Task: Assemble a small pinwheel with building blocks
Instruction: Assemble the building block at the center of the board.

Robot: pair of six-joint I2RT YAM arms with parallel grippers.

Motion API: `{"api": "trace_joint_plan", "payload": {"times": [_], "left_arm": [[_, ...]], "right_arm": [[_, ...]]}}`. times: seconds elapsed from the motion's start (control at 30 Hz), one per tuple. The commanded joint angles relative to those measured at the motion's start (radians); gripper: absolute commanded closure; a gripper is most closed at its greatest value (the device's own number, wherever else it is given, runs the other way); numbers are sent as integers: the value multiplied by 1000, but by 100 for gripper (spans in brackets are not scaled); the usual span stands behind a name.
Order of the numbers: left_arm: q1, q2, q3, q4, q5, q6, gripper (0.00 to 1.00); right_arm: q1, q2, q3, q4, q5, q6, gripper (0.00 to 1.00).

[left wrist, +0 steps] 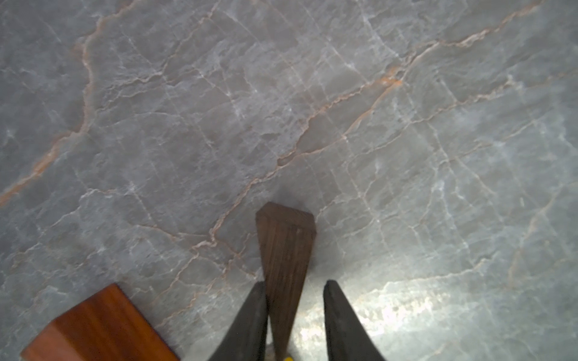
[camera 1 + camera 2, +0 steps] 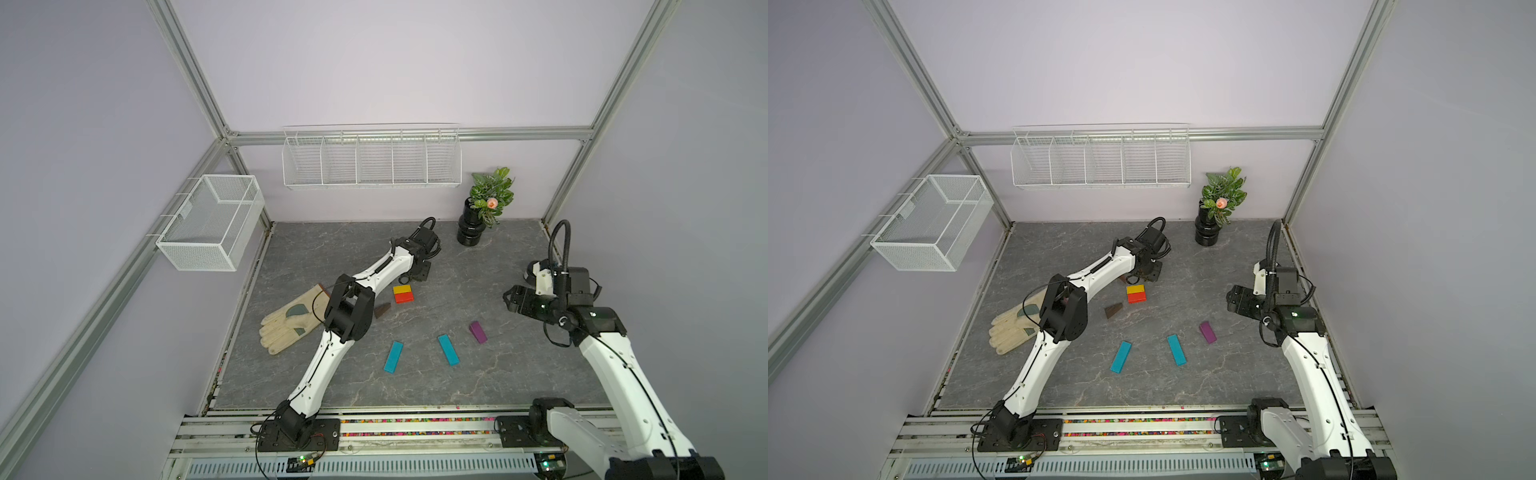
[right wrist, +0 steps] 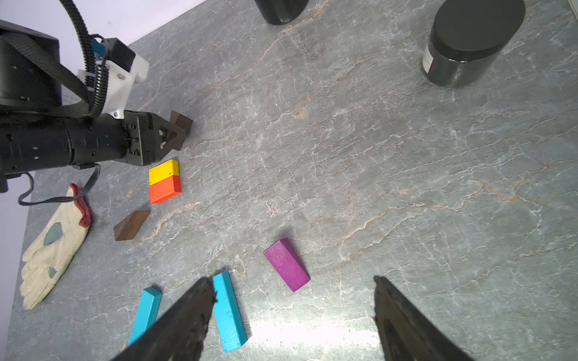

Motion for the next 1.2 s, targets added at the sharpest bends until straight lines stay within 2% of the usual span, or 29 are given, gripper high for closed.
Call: {"api": "trace_joint_plan", "payload": {"times": [0.0, 0.37, 0.57, 0.83, 1.17], "left_arm": [[3, -28, -11, -2, 22, -15, 68], [2, -43, -14, -5, -7, -16, 66], [3, -44, -17, -11, -17, 3, 74], [3, -46, -17, -3, -27, 15, 76], [4, -50, -18, -8, -52, 27, 73]], "right_arm": [[-5, -13, -45, -5, -8, 14, 17], [-5, -21, -46, -12, -8, 14, 18], [-5, -36, -56, -13, -5, 18, 17], [-5, -40, -54, -16, -3, 20, 18], [-6, -37, -54, -14, -5, 21, 18]]}}
